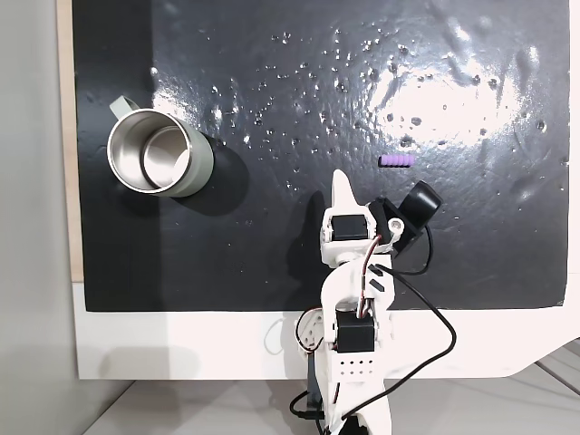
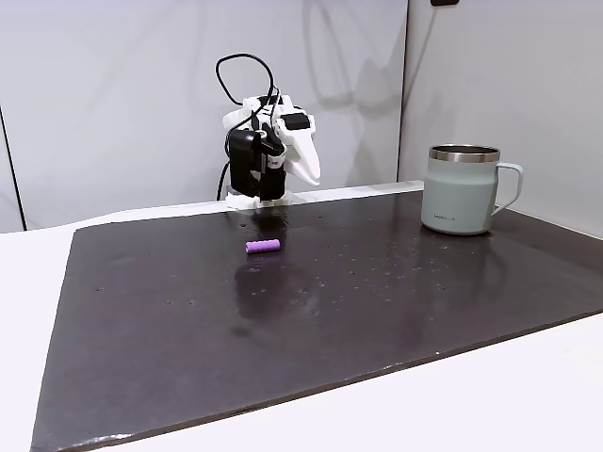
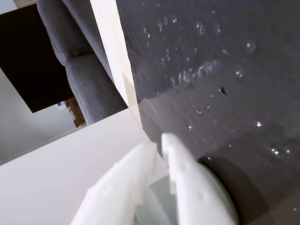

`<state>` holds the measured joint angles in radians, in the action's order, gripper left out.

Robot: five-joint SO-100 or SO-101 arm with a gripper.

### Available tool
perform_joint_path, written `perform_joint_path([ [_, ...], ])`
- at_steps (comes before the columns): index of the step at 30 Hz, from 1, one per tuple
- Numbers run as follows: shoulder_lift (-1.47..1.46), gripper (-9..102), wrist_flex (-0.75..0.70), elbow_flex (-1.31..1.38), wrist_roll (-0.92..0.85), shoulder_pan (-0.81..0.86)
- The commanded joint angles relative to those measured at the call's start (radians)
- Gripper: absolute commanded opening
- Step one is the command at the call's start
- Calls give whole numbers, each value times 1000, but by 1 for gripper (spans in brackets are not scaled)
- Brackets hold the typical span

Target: Grasp a pengrip and put it in the cup.

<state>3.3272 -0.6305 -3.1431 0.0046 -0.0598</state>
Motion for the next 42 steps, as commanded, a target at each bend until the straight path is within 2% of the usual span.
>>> perform_joint_path([
  [1,11,0,-77,115,-20,5],
  [5,-31,0,-216,298,-14,6],
  [10,-259,0,-307,557,0,100],
  [20,-785,2,-600,1043,-218,284],
  [28,-963,6,-578,1111,-370,336],
  [32,-1029,24,-574,1109,-442,313],
  [34,-1060,29,-568,1112,-462,310],
  [42,-1206,29,-508,1117,-462,333],
])
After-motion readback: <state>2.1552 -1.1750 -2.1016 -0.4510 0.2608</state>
